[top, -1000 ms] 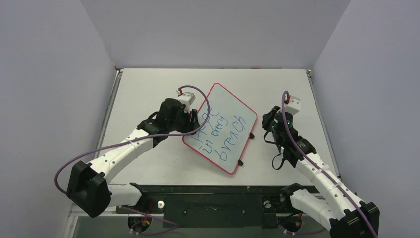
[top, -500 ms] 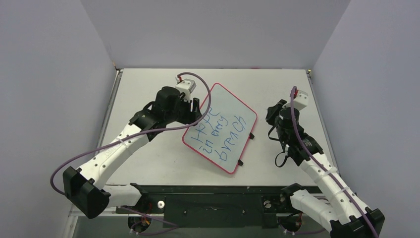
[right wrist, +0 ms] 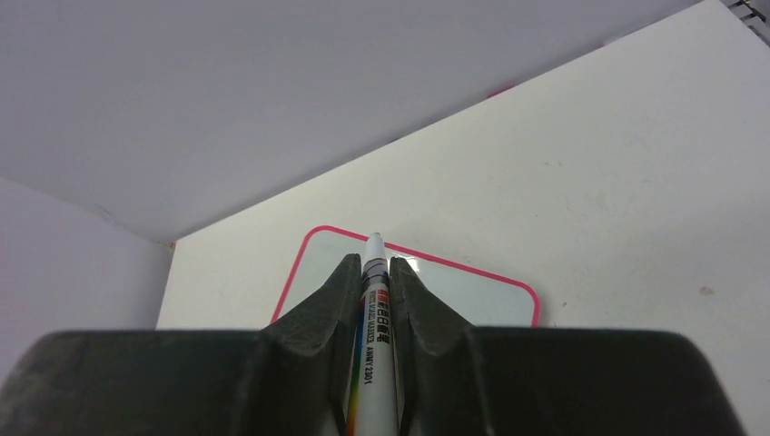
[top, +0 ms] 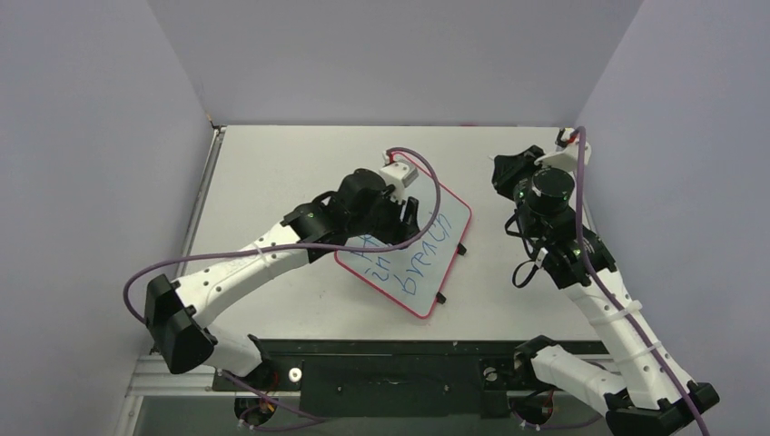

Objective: Write a sentence on the whiteboard
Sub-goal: Move the whiteboard to the center of the board.

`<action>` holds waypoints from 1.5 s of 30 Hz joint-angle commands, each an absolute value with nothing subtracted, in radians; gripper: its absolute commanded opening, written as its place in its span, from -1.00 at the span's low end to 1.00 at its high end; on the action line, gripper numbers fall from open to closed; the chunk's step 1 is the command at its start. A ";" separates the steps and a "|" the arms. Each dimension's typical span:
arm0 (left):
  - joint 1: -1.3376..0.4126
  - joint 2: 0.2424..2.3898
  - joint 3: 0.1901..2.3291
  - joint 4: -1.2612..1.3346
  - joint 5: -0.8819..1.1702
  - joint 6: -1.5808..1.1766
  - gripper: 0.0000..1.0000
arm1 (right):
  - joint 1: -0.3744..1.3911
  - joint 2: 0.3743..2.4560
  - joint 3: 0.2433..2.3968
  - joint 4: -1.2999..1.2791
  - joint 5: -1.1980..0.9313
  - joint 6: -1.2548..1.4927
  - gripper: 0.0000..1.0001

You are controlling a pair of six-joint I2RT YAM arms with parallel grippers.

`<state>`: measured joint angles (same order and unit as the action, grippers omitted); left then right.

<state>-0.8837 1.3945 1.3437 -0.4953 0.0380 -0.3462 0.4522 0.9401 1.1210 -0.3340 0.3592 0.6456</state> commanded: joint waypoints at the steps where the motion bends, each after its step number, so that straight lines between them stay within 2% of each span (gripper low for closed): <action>1: -0.937 1.477 1.320 -0.347 0.094 -0.372 0.07 | 0.465 0.955 1.201 -0.367 0.378 0.683 -1.00; 9: -0.994 1.680 1.352 -0.230 0.119 -0.376 0.02 | 0.486 0.911 1.260 -0.365 0.394 0.701 -1.00; 20: -0.998 1.940 1.485 -0.141 0.198 -0.287 0.01 | 0.482 0.745 1.183 -0.440 0.514 0.624 -1.00; 30: -1.028 2.230 1.754 -0.170 0.164 -0.286 0.00 | 0.484 0.708 1.137 -0.574 0.579 0.669 -1.00; 40: -1.142 2.376 1.982 -0.250 0.160 -0.148 0.00 | 0.482 0.702 1.149 -0.657 0.636 0.644 -1.00; 45: -1.171 2.422 2.036 -0.315 0.084 -0.084 -0.09 | 0.482 0.738 1.173 -0.667 0.635 0.649 -1.00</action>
